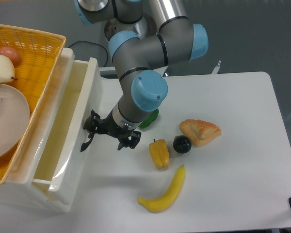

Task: Slide the top white drawer open
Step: 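Pull the handle outward, sliding the upper white drawer open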

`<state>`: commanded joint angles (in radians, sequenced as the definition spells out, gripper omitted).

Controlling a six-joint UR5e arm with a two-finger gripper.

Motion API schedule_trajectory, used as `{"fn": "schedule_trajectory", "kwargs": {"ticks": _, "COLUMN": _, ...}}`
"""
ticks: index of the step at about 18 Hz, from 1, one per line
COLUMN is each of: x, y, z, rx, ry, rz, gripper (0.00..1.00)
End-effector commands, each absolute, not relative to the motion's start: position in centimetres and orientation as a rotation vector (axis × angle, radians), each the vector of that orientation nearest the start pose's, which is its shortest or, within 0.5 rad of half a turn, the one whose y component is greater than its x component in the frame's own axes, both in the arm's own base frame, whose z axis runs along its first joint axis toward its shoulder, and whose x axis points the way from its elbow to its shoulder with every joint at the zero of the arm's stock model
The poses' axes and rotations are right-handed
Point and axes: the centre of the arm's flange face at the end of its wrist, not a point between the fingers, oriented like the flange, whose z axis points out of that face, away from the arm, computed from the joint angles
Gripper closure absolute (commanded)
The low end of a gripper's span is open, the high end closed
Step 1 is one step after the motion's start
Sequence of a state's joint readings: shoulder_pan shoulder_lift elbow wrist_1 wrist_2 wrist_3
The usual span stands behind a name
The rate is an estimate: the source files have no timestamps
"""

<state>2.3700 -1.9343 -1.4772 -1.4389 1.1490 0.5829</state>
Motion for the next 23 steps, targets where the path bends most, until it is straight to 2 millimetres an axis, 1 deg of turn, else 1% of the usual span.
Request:
{"fn": "schedule_trajectory", "kwargs": {"ticks": 2, "x": -32.6, "y": 55.1, "z": 35.3, "rx": -2.889, "ry": -0.369, "rz": -0.604, "gripper": 0.0}}
{"fn": "schedule_trajectory", "kwargs": {"ticks": 4, "x": -32.8, "y": 55.1, "z": 35.5, "rx": -2.886, "ry": -0.37, "rz": -0.599, "gripper": 0.0}}
{"fn": "schedule_trajectory", "kwargs": {"ticks": 6, "x": -33.6, "y": 55.0, "z": 35.4, "rx": -2.883, "ry": -0.383, "rz": -0.596, "gripper": 0.0}}
{"fn": "schedule_trajectory", "kwargs": {"ticks": 9, "x": -34.0, "y": 55.0, "z": 35.5, "rx": -2.881, "ry": -0.386, "rz": -0.588, "gripper": 0.0}}
{"fn": "schedule_trajectory", "kwargs": {"ticks": 11, "x": -34.8, "y": 54.6, "z": 35.6, "rx": -2.877, "ry": -0.365, "rz": -0.582, "gripper": 0.0}}
{"fn": "schedule_trajectory", "kwargs": {"ticks": 14, "x": -35.2, "y": 54.4, "z": 35.5, "rx": -2.876, "ry": -0.362, "rz": -0.578, "gripper": 0.0}}
{"fn": "schedule_trajectory", "kwargs": {"ticks": 16, "x": -35.9, "y": 53.9, "z": 35.5, "rx": -2.872, "ry": -0.35, "rz": -0.577, "gripper": 0.0}}
{"fn": "schedule_trajectory", "kwargs": {"ticks": 19, "x": -36.4, "y": 53.8, "z": 35.2, "rx": -2.873, "ry": -0.355, "rz": -0.577, "gripper": 0.0}}
{"fn": "schedule_trajectory", "kwargs": {"ticks": 23, "x": -37.7, "y": 53.1, "z": 35.1, "rx": -2.864, "ry": -0.371, "rz": -0.569, "gripper": 0.0}}
